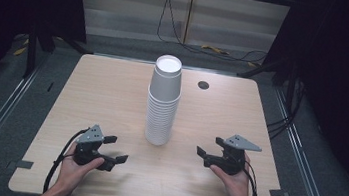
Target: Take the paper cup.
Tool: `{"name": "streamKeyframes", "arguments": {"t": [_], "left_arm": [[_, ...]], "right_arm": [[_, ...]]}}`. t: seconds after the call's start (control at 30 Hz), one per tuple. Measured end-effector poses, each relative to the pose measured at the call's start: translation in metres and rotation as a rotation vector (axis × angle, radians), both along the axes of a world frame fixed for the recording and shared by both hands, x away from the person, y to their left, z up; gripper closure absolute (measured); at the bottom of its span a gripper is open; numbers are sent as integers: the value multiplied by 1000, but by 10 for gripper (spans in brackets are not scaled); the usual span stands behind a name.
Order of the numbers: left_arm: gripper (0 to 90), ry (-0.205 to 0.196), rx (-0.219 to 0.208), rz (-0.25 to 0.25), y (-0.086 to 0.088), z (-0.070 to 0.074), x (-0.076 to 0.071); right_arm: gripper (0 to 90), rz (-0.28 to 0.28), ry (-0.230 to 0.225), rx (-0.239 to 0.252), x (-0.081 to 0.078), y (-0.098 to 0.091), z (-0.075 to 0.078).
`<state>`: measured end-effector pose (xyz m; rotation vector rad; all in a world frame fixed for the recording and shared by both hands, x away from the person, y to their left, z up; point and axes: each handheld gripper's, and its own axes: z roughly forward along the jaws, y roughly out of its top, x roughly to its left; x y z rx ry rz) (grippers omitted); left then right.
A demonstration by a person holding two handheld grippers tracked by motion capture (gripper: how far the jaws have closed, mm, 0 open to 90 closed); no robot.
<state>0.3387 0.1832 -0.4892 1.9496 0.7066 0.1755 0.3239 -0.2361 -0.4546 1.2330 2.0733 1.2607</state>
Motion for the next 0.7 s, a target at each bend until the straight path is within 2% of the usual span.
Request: {"name": "streamKeyframes", "arguments": {"t": [0.13, 0.2, 0.3, 0.37, 0.47, 0.6, 0.7], "left_arm": [[163, -16, 25, -4, -1, 0, -3], [163, -28, 30, -10, -2, 1, -5], [164, -29, 18, -11, -2, 2, -4], [163, -25, 19, -11, -1, 1, -3], [163, -24, 22, -16, -1, 1, -4], [163, -24, 24, -26, -1, 1, -7], [163, -32, 24, -31, 0, 2, -8]], "right_arm": [[160, 19, -9, -13, -1, 4, 4], [158, 27, -7, -2, -1, 4, 7], [159, 47, -12, 17, -1, 6, 14], [191, 71, -14, 30, 0, 7, 17], [192, 87, -22, 39, 0, 11, 23], [186, 100, -34, 40, 1, 17, 28], [186, 130, -41, 44, 1, 24, 31]]}}
